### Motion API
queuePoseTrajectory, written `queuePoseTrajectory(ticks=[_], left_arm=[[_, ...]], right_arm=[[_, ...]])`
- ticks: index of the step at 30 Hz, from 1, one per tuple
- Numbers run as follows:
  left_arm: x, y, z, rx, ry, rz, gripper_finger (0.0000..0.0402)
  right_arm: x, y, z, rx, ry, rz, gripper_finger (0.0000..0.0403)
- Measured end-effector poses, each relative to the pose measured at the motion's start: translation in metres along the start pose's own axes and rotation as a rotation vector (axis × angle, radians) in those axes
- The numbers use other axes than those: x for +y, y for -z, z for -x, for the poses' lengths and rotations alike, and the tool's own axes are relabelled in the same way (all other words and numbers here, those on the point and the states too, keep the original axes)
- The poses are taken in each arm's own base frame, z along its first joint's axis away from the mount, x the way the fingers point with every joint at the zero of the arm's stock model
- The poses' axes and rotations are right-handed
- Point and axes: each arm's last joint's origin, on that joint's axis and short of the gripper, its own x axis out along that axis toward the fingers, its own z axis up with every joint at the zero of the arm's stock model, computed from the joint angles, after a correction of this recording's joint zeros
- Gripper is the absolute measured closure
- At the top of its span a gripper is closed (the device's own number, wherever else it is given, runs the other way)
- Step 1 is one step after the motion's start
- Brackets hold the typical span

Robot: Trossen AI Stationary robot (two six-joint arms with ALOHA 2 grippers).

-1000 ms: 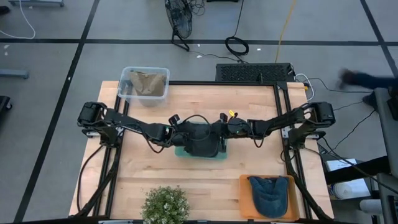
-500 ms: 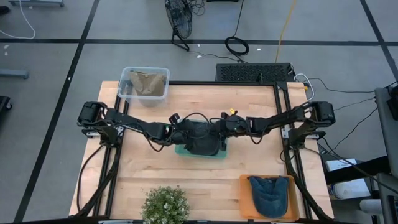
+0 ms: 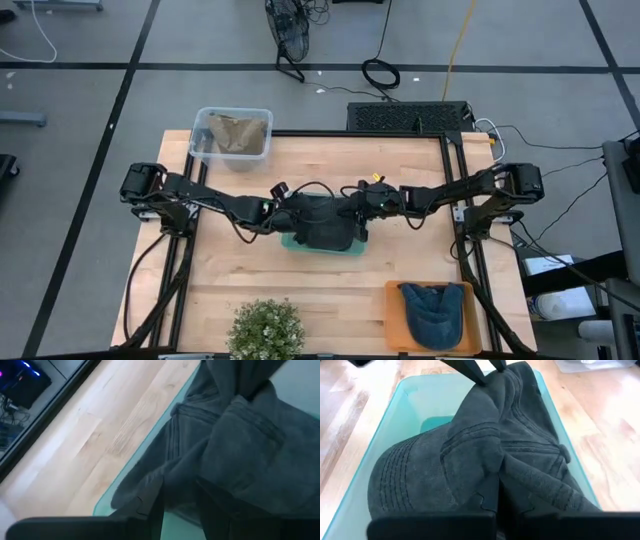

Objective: Pick & Place hat
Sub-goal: Put the black cap into the green bin

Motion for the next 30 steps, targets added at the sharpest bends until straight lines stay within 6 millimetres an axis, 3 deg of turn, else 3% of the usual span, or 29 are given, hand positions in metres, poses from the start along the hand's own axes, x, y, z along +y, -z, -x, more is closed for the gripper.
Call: queuePoseTrajectory(ticks=[11,17,23,30], left_arm=[[-0.001,-0.004,0.010,-0.037,0.019,-0.001,0.0289],[-0.002,-0.005,0.010,-0.044,0.019,0.005,0.0289],[-0.001,-0.004,0.010,-0.040,0.017,0.001,0.0289],[-0.001,-0.004,0.010,-0.034,0.016,0.033,0.0289]], right_arm=[[0.005,-0.034,0.037,-0.209,0.072,0.035,0.0403],[-0.006,-0.024,0.024,-0.155,0.226,0.054,0.0403],[-0.017,-0.005,0.006,-0.018,0.120,-0.002,0.0403],[-0.021,0.004,0.008,0.085,0.088,-0.041,0.0403]])
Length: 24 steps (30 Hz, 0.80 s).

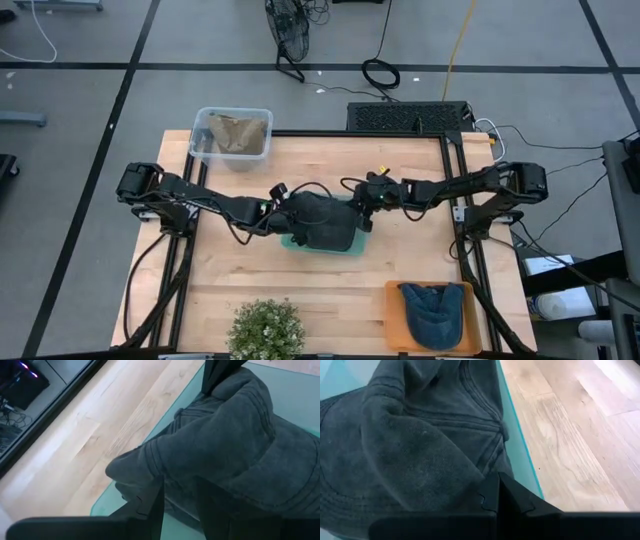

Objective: Pick & Place hat
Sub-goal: Put the black cap into the green bin

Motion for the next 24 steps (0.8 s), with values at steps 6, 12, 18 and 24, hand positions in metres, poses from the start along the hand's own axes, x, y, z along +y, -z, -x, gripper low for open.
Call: queuePoseTrajectory(ticks=[6,12,18,24], left_arm=[[0.000,0.002,0.000,0.022,0.015,0.041,0.0289],[-0.002,0.008,-0.002,0.103,0.072,0.032,0.0289],[0.001,0.014,-0.002,0.152,0.040,0.016,0.0289],[0.002,0.015,-0.001,0.164,0.019,0.003,0.0289]], right_arm=[[0.000,-0.004,0.000,-0.042,0.002,-0.005,0.0403],[0.001,-0.010,0.000,-0.110,-0.001,0.030,0.0403],[0.001,-0.017,0.011,-0.145,0.000,0.070,0.0403],[0.005,-0.027,0.029,-0.207,-0.014,0.077,0.0403]])
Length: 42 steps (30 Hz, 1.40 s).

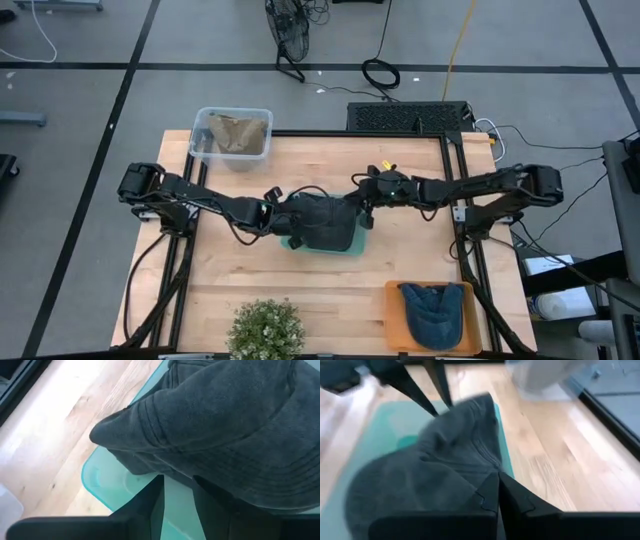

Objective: Pick & Place hat
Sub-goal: Put the black cap into the green bin

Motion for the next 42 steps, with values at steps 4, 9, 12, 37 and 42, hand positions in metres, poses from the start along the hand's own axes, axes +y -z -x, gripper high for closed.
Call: queuePoseTrajectory(ticks=[4,9,12,37,42], left_arm=[[0.002,0.000,0.000,-0.014,-0.044,-0.015,0.0289],[0.001,0.001,0.002,-0.026,-0.074,-0.049,0.0289],[-0.002,0.000,0.009,-0.057,-0.069,-0.065,0.0289],[-0.008,-0.010,0.026,-0.234,-0.094,0.050,0.0289],[-0.010,-0.009,0.024,-0.223,-0.078,0.070,0.0289]], right_arm=[[0.009,-0.008,0.013,-0.031,-0.029,0.014,0.0403],[0.020,-0.017,0.029,-0.075,-0.071,0.035,0.0403],[0.025,-0.020,0.032,-0.089,-0.093,0.036,0.0403],[0.031,0.008,-0.004,-0.024,-0.218,-0.001,0.0403],[0.030,0.009,-0.003,-0.015,-0.218,-0.009,0.0403]])
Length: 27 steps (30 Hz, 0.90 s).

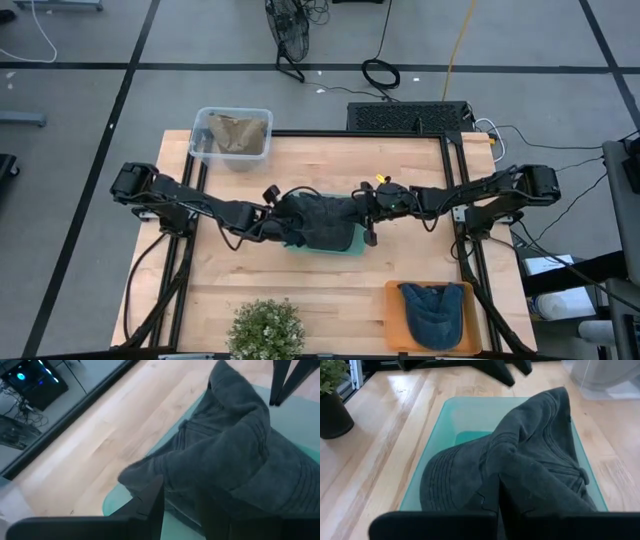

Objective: Pick & Place hat
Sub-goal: Put the black cap into the green bin

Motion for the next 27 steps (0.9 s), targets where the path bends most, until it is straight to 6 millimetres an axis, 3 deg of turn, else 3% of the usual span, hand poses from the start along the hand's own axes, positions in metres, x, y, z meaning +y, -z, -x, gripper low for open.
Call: queuePoseTrajectory(ticks=[14,22,27], left_arm=[[-0.009,0.020,-0.027,0.133,0.034,-0.042,0.0289],[-0.007,0.021,-0.032,0.166,0.050,-0.028,0.0289],[-0.007,0.020,-0.032,0.173,0.066,0.020,0.0289]], right_arm=[[-0.001,0.011,0.001,0.118,0.008,-0.011,0.0403],[-0.008,0.012,0.002,0.110,0.031,-0.023,0.0403],[-0.012,0.025,-0.003,0.112,0.040,-0.031,0.0403]])
